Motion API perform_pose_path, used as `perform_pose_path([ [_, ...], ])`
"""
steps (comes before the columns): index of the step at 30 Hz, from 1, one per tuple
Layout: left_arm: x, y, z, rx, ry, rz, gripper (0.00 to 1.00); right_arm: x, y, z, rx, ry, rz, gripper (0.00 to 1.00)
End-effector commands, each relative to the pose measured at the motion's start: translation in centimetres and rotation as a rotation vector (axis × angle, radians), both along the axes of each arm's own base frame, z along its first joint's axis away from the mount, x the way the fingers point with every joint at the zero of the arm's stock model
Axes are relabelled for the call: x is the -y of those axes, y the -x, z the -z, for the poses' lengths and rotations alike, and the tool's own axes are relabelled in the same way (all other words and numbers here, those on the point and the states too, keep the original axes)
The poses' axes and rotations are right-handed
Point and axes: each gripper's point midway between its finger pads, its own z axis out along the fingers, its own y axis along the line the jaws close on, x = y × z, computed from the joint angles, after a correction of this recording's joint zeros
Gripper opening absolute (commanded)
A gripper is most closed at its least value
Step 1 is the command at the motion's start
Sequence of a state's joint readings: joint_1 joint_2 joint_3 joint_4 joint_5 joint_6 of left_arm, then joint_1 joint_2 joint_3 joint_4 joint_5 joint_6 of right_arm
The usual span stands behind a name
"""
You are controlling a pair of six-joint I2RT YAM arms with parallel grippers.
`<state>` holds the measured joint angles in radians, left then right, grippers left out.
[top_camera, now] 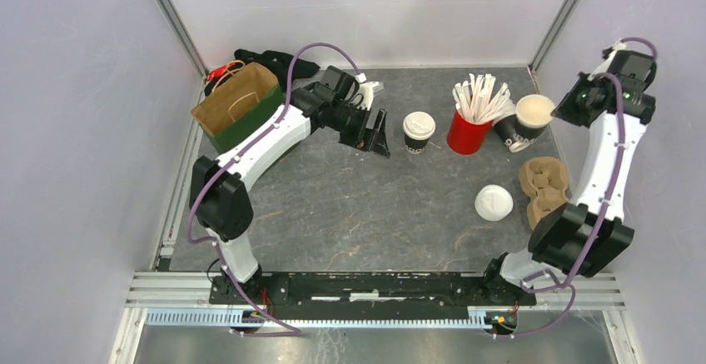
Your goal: Pack the takeout coffee
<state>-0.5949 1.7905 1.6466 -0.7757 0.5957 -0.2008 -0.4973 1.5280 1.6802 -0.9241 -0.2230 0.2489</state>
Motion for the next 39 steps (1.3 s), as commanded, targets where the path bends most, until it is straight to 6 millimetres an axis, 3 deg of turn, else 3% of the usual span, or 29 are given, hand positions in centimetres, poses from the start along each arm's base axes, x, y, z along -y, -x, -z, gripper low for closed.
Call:
perform_pose_path([
  [1, -1.0, -1.4, -2.2, 0.104, -0.005, -0.083, 0.92, -5.4, 3.6, 0.9, -0.058, 0.044, -0.179, 0.0],
  [4, -1.6, -2.3, -2.8, 0.104, 0.024, -0.164, 0.92, -13.3, 4.2, 3.2, -0.036, -0.023, -0.46, 0.0],
  [8, -2.5, -2.3, -3.8, 0.058, 0.093, -0.252, 0.92, -23.8, 7.0, 7.7, -0.094, -0.075, -0.796, 0.0],
  [10, -2.7, -1.9, -4.2, 0.047, 0.112, -0.262, 0.92, -26.9, 8.2, 8.9, -0.102, -0.05, -0.895, 0.0],
  [14, -3.2, -0.8, -4.3, 0.027, 0.116, -0.283, 0.92, -30.4, 10.0, 12.0, -0.182, -0.007, -1.012, 0.0],
  [17, -3.6, -0.3, -4.5, 0.027, 0.113, -0.288, 0.92, -32.0, 10.8, 14.0, -0.204, 0.019, -1.05, 0.01],
  [20, -3.8, -0.2, -4.7, 0.031, 0.108, -0.293, 0.92, -33.0, 11.1, 14.5, -0.206, 0.037, -1.068, 0.11],
  [24, -3.9, 0.0, -4.7, 0.034, 0.106, -0.289, 0.92, -33.1, 10.1, 12.2, -0.148, 0.051, -1.044, 0.54],
  [27, -4.0, 0.0, -4.7, 0.041, 0.102, -0.283, 0.92, -31.7, 8.2, 8.4, -0.091, 0.135, -0.979, 0.7],
  [31, -4.1, 0.0, -4.6, 0.051, 0.09, -0.269, 0.92, -25.5, 4.1, 1.7, 0.039, 0.214, -0.71, 0.81],
  [33, -4.2, 0.0, -4.3, 0.053, 0.078, -0.261, 0.92, -20.7, 2.5, -0.4, 0.087, 0.258, -0.52, 0.91],
  [36, -4.3, -0.1, -4.0, 0.058, 0.061, -0.248, 0.92, -14.8, 0.6, -1.9, 0.128, 0.275, -0.281, 0.98],
  [39, -4.3, 0.0, -3.6, 0.06, 0.051, -0.224, 0.92, -12.3, -1.2, -2.3, 0.134, 0.274, -0.167, 0.98],
])
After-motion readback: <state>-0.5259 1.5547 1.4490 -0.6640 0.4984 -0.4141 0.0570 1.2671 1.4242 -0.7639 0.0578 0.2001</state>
